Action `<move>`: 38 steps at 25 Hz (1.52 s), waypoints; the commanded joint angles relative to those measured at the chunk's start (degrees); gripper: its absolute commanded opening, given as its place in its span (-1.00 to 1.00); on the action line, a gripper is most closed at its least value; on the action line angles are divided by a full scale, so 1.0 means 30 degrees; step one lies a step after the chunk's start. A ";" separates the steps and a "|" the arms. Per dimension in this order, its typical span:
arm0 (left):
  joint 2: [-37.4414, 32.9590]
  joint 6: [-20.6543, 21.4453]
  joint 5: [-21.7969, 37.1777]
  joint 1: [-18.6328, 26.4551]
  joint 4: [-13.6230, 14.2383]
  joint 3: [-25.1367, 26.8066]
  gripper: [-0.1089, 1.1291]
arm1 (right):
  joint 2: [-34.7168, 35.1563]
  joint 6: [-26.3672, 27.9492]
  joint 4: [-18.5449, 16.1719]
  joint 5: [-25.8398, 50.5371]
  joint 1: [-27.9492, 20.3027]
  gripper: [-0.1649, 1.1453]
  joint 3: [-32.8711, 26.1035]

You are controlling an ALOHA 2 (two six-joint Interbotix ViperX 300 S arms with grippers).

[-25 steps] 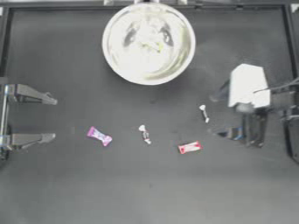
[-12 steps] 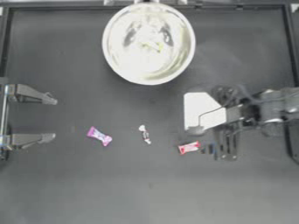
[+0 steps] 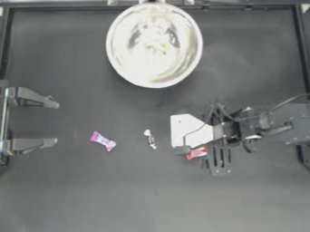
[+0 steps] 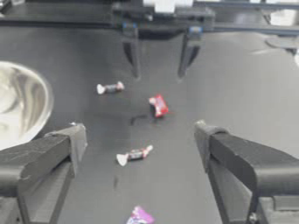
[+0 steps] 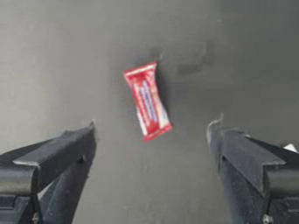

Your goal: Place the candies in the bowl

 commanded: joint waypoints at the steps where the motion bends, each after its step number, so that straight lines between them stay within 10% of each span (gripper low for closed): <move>1: 0.0176 -0.0029 -0.0088 0.0000 -0.0029 -0.0322 0.83 | 0.0322 0.0059 -0.0059 -0.0293 0.0059 0.80 -0.0527; 22: 0.0146 -0.0117 -0.0088 0.0029 -0.0029 -0.0117 0.83 | 0.2900 0.0205 -0.0176 -0.0967 0.0293 0.75 -0.1055; 31: 0.0146 -0.0205 -0.0088 0.0000 -0.0029 -0.0088 0.83 | 0.3076 0.0234 0.0029 -0.0762 0.0469 -0.22 -0.1113; 38: 0.0117 -0.0205 -0.0088 0.0029 -0.0029 0.0029 0.83 | 0.2344 0.0234 -0.0029 -0.0879 0.0498 -0.29 -0.1143</move>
